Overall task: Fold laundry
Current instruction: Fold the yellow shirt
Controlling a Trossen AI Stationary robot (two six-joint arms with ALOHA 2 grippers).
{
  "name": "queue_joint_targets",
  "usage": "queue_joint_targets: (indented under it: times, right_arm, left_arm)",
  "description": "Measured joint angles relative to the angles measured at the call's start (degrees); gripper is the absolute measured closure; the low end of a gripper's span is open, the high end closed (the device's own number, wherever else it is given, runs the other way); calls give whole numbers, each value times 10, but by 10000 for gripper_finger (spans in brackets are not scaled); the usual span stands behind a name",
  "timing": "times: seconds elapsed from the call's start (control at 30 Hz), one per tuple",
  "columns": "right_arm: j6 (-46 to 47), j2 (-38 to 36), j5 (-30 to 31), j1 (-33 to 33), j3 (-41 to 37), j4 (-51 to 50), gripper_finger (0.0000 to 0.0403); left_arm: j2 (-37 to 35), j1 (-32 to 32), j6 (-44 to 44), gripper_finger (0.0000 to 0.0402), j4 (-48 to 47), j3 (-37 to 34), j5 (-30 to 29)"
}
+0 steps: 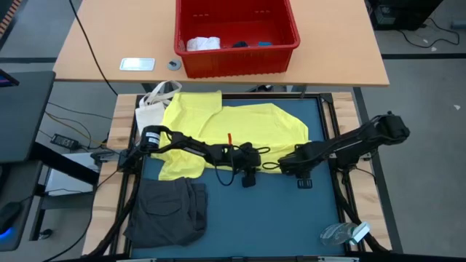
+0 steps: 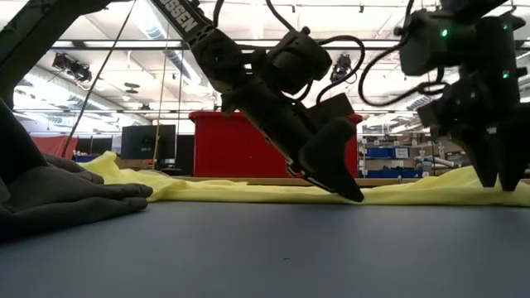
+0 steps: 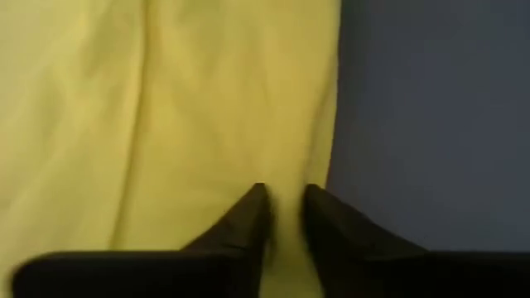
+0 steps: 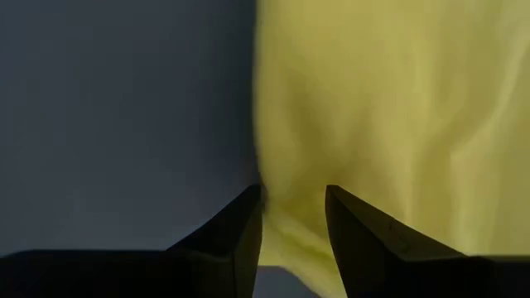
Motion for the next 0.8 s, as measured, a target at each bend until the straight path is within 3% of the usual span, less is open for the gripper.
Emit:
queue_joint_targets:
  times: [0.13,0.5,0.6,0.8]
  right_arm:
    - [61,32,-34,-10,0,-23,273]
    - [183,3,-106,9,1,-75,393]
    - [219,-8,-121,24,-3,-92,381]
    - [291,-24,-151,66,-10,-124,287]
  left_arm:
    - [0,2,-14,389,-1,0,4]
    - [-29,37,-62,399,-63,0,14]
    - [-42,47,-62,400,-79,1,17]
    - [-50,61,-40,400,-110,-2,11]
